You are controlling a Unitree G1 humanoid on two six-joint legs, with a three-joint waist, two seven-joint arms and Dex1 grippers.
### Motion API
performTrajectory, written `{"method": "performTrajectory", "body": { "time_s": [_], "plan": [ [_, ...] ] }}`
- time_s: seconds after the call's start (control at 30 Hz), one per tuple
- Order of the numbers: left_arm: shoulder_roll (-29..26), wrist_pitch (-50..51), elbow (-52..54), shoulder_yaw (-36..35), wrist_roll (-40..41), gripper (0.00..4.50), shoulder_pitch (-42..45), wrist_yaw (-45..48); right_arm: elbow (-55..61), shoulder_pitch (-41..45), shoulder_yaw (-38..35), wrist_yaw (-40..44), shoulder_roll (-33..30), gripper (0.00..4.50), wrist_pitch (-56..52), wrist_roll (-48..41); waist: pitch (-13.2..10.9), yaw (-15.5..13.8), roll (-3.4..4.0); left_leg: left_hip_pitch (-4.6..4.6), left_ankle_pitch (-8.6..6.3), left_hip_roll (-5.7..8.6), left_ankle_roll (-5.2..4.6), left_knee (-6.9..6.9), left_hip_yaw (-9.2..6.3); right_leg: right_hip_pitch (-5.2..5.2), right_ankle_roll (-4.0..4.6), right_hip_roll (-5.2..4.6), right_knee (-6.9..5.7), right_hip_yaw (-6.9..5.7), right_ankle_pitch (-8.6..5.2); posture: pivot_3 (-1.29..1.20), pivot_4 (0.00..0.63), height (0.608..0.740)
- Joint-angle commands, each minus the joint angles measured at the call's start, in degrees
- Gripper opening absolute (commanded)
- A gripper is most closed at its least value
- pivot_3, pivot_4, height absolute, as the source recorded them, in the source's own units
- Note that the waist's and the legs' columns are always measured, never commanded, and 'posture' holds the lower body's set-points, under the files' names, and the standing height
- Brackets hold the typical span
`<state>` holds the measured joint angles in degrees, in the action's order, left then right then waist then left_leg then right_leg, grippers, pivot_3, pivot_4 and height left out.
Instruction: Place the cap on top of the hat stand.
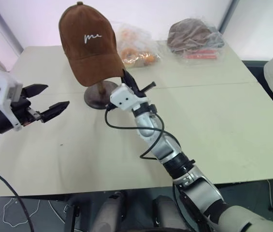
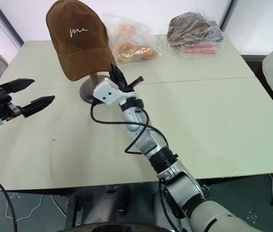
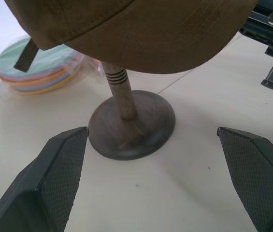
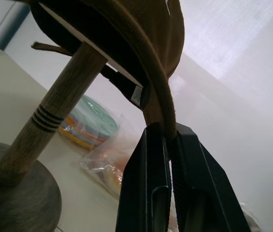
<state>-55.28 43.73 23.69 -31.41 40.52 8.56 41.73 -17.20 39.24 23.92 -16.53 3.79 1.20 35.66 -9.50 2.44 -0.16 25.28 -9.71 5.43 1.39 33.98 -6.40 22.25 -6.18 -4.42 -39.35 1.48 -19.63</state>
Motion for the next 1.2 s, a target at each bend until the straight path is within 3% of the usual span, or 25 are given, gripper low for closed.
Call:
{"method": "performTrajectory", "body": {
  "time_s": [0.03, 0.47, 0.57, 0.73, 1.03, 1.2],
  "plan": [
    [-1.79, 0.63, 1.30, -3.01, 0.55, 4.50, -0.21, 0.53, -0.42, 0.97, 1.41, -3.14, 1.90, 0.02, 1.15, 1.91, 0.00, 0.14, 0.00, 0.00, 0.00, -0.01, 0.00, -0.01, 0.00, 0.01, 0.01, 0.01, 0.00, 0.00, -0.01, 0.00, 0.150, 0.740],
    [-2.46, 0.99, 0.83, -2.57, 0.32, 4.50, 0.16, 1.15, 0.41, -1.16, 5.52, -0.50, 0.06, 0.02, 4.40, 3.65, 0.02, 0.17, -0.03, 0.00, 0.01, -0.03, 0.02, -0.04, 0.01, 0.04, 0.04, 0.04, -0.02, 0.00, -0.02, 0.00, 0.150, 0.740],
    [-2.41, 0.70, 0.46, -2.20, 0.13, 4.50, 0.54, 1.31, 0.84, -1.98, 6.96, 3.10, -0.84, 0.98, 5.04, 3.69, 0.02, 0.18, -0.04, 0.00, 0.01, -0.04, 0.02, -0.04, 0.01, 0.03, 0.04, 0.04, -0.02, 0.00, -0.02, 0.00, 0.150, 0.740],
    [-2.31, -0.01, -0.53, -1.43, -0.53, 4.50, 1.31, 2.01, 2.83, -4.66, 9.46, 12.46, -3.62, 3.48, 4.95, 2.92, 0.05, 0.10, -0.09, 0.00, 0.01, -0.04, 0.02, -0.02, 0.01, 0.01, 0.04, 0.05, -0.01, 0.00, -0.02, 0.00, 0.150, 0.740],
    [-2.75, -1.99, -3.16, 1.15, -1.64, 4.50, 3.91, 3.33, 4.88, -4.61, 9.92, 35.86, -16.12, 3.48, 3.20, 1.44, 0.06, 0.05, -0.12, 0.00, 0.01, -0.04, 0.01, -0.01, 0.01, -0.03, 0.04, 0.05, 0.00, -0.02, -0.02, 0.00, 0.150, 0.740],
    [-4.85, -3.18, -5.74, 1.83, -2.08, 4.50, 6.17, 6.60, 12.23, -2.09, -1.65, 53.67, -26.16, 3.48, 0.76, -16.45, 0.04, -0.30, -0.17, -0.01, -0.04, -0.04, -0.07, 0.08, 0.00, -0.18, 0.03, 0.00, 0.06, -0.07, -0.01, 0.00, 0.150, 0.740]
  ]
}}
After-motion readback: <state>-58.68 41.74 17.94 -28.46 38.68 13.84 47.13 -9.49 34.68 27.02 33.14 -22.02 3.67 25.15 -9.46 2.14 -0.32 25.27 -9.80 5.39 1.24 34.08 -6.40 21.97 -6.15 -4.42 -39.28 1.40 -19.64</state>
